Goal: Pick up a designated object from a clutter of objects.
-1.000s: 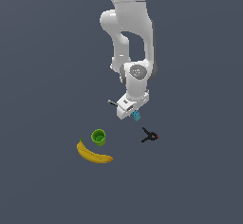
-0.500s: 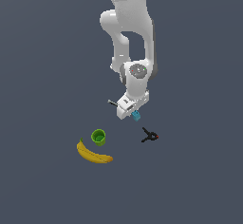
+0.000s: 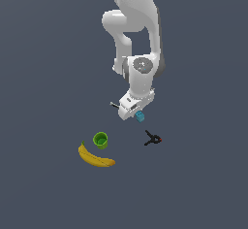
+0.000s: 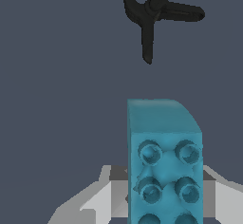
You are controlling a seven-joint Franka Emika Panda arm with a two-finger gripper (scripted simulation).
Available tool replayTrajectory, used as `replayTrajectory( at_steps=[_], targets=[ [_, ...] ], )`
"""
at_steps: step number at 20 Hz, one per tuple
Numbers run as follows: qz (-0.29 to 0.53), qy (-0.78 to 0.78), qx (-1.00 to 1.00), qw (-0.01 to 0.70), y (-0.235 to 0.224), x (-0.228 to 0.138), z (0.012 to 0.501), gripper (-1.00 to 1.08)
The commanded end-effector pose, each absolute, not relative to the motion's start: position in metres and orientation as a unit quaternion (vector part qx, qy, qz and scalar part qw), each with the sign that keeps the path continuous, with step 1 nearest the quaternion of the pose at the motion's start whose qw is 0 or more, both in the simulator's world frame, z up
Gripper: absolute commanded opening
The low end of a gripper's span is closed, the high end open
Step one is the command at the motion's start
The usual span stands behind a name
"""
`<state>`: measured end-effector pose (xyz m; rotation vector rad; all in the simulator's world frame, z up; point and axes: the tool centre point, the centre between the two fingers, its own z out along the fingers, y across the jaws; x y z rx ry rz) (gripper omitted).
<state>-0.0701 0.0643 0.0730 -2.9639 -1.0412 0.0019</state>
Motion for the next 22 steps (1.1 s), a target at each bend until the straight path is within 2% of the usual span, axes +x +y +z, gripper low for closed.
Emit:
replayTrajectory(
  at_steps=[1,22],
  targets=[
    [0.000,-0.332,-0.943,0.000,0.064,-0.063,0.091,-1.00],
    [0.000,-0.332,-0.943,0.001,0.064,0.012,0.281,-1.00]
  ],
)
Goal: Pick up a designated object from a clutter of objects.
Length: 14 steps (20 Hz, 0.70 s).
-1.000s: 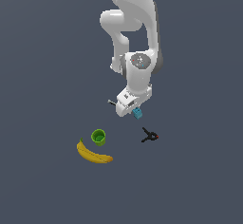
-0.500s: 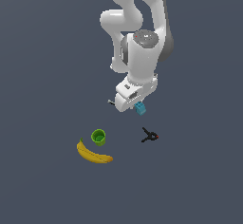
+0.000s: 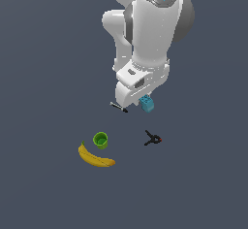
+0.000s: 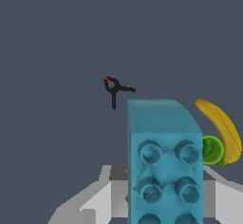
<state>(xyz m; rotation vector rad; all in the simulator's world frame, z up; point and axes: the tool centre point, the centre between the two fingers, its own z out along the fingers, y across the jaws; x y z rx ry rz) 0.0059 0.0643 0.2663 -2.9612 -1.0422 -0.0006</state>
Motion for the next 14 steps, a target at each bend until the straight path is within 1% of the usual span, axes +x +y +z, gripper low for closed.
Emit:
replayTrajectory(
  at_steps=[1,7,14],
  targets=[
    [0.000,-0.332,-0.943,0.001,0.064,0.015,0.290,-1.00],
    [0.000,-0.332,-0.943,0.001,0.064,0.034,0.332,-1.00],
    [0.000,-0.331,-0.944,0.000,0.064,0.048,0.361,-1.00]
  ],
)
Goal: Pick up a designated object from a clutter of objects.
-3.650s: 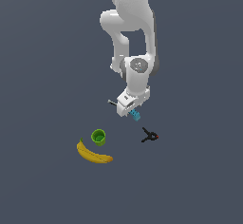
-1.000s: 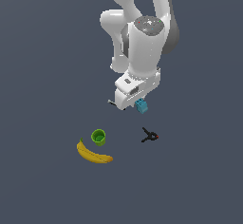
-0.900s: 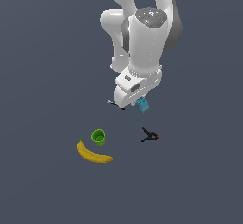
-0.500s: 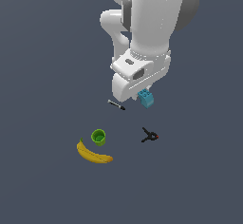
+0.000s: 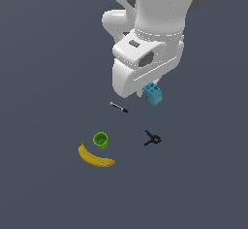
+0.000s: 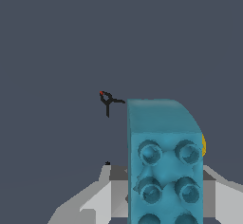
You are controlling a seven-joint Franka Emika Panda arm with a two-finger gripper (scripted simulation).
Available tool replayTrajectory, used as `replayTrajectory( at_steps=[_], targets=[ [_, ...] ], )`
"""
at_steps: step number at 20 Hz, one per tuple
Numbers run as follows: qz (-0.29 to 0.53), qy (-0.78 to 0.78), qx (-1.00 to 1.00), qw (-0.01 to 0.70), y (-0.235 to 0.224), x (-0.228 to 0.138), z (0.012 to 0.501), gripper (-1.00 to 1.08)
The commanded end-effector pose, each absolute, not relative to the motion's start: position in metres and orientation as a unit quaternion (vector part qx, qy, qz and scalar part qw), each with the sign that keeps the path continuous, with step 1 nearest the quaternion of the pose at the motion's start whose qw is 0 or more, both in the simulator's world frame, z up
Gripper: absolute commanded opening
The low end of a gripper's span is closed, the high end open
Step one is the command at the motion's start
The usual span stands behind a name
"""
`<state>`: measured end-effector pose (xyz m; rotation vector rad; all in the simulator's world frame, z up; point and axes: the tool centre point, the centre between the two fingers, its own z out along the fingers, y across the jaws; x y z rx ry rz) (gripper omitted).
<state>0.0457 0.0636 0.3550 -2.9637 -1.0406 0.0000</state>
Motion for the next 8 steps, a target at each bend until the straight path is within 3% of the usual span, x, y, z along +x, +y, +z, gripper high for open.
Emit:
replayTrajectory(
  at_steps=[1,8],
  targets=[
    [0.000,-0.331,-0.944,0.000,0.0636,0.0495,0.3630,-1.00],
    [0.000,-0.331,-0.944,0.000,0.0637,0.0537,0.3699,-1.00]
  ],
)
